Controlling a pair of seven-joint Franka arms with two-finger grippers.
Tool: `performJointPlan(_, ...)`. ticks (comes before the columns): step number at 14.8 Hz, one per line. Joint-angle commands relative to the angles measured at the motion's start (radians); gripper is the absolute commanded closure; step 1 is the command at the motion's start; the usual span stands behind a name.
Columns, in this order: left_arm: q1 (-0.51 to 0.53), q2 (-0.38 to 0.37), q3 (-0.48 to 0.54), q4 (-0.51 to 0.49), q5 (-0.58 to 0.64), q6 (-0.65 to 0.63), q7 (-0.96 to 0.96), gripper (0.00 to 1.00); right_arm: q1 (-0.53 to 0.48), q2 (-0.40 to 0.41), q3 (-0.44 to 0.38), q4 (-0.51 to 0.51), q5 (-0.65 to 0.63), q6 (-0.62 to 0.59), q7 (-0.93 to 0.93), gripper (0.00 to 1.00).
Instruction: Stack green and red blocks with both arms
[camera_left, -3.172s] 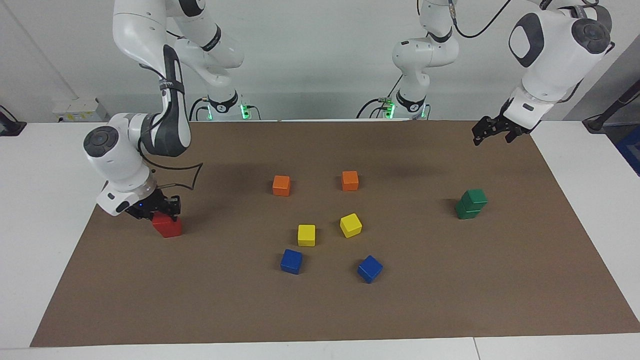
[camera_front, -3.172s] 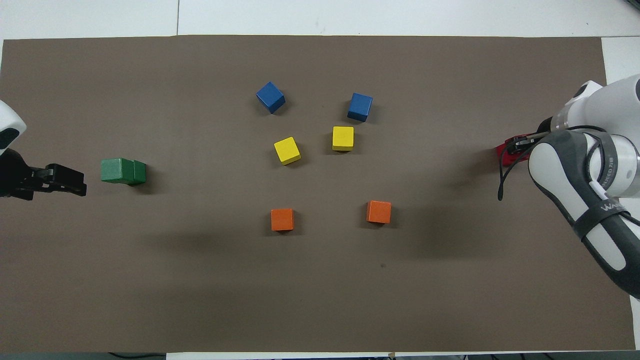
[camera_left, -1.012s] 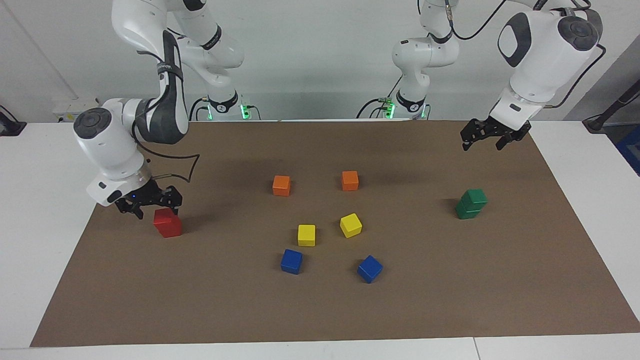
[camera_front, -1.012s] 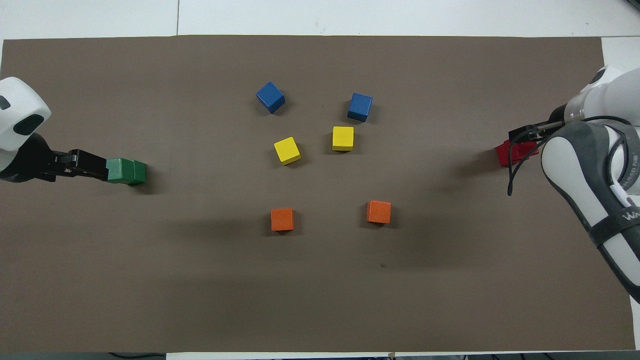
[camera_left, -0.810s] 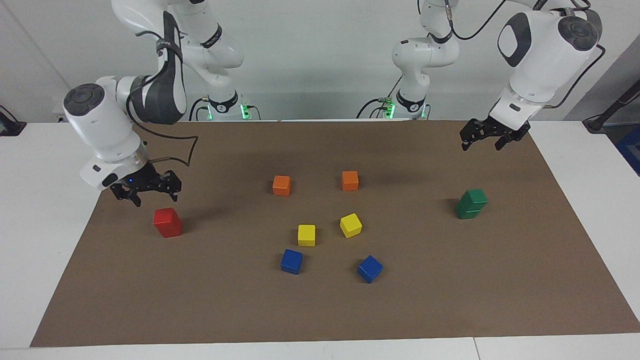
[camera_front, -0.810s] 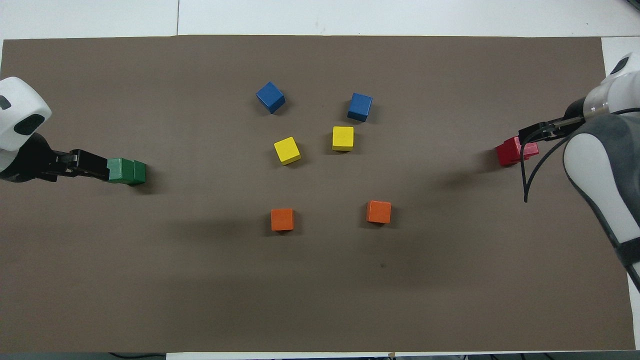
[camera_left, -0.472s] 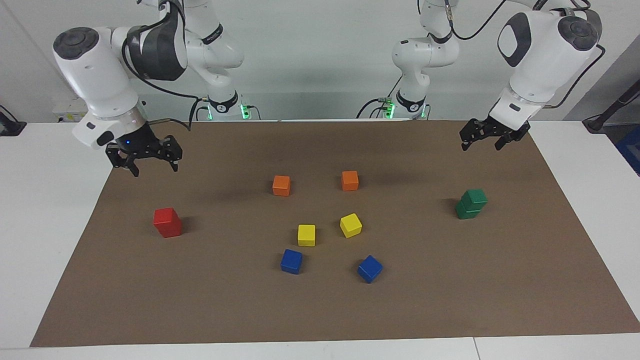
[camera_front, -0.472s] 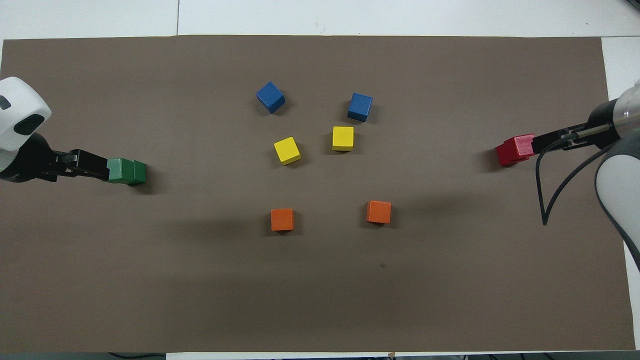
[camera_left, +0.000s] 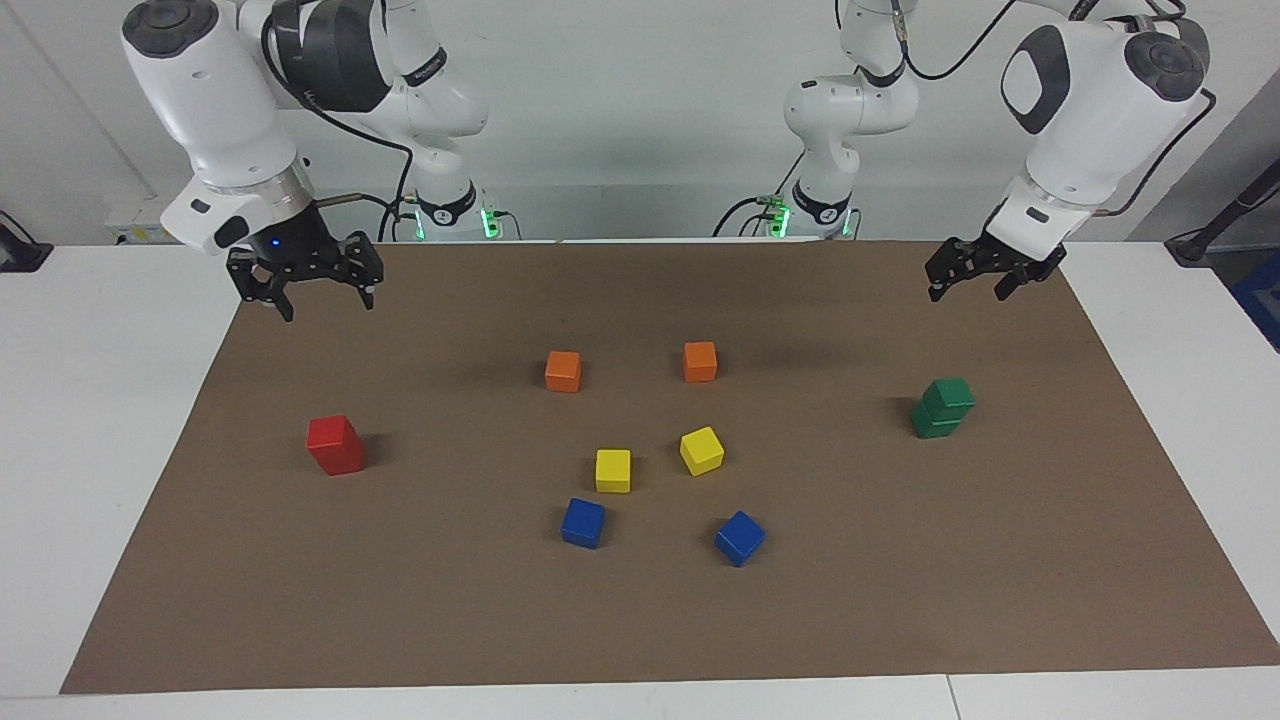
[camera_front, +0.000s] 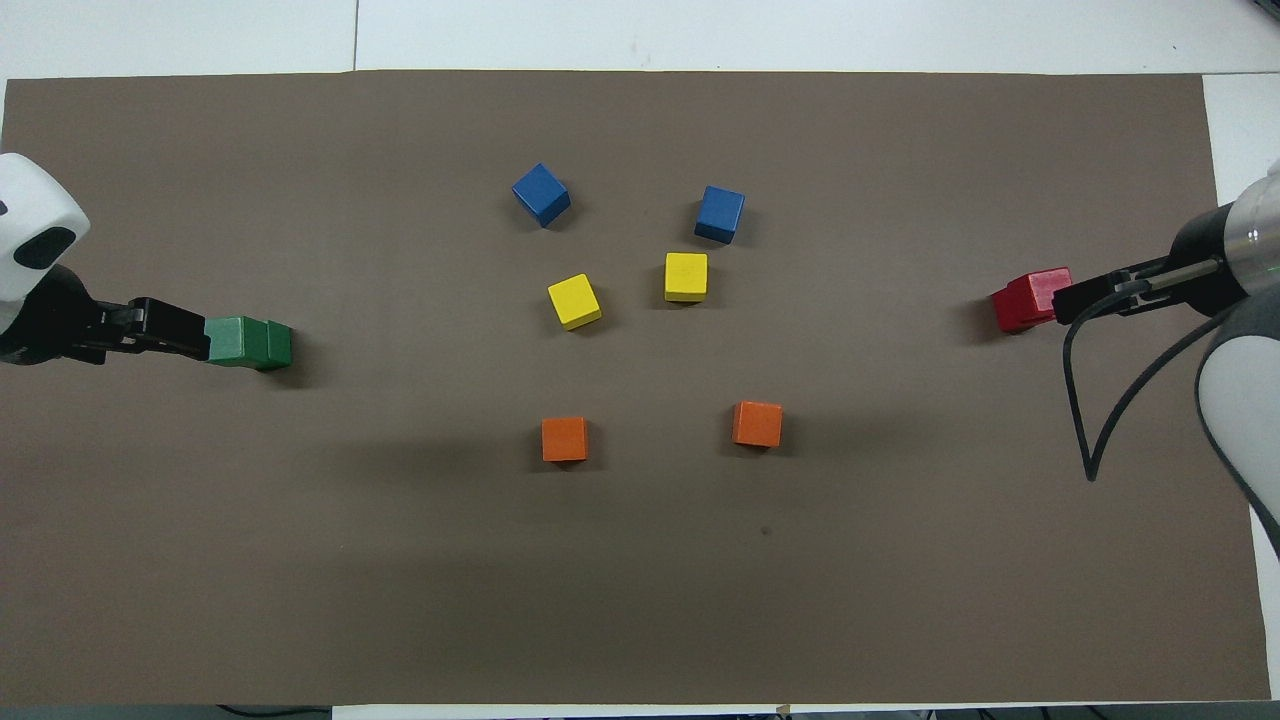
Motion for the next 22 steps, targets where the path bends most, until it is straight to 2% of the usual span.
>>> performJointPlan(1, -0.001, -0.008, 0.004, 0.000, -0.013, 0.007, -0.004, 0.00, 0.049, 0.016, -0.054, 0.042, 0.022, -0.042, 0.015, 0.00)
performJointPlan(3, -0.001, -0.008, 0.004, 0.000, -0.014, 0.007, -0.004, 0.00, 0.080, 0.017, -0.094, 0.054, 0.030, -0.054, 0.016, 0.00)
performJointPlan(7, -0.001, -0.008, 0.004, 0.000, -0.013, 0.007, -0.004, 0.00, 0.082, 0.016, -0.112, 0.054, 0.028, -0.059, 0.016, 0.00)
performJointPlan(10, -0.001, -0.008, 0.004, 0.000, -0.014, 0.007, -0.004, 0.00, 0.131, 0.014, -0.175, 0.056, 0.025, -0.063, 0.016, 0.00)
performJointPlan(22, -0.001, -0.008, 0.004, 0.000, -0.013, 0.007, -0.004, 0.00, 0.112, -0.006, -0.183, 0.040, 0.007, -0.129, 0.018, 0.00)
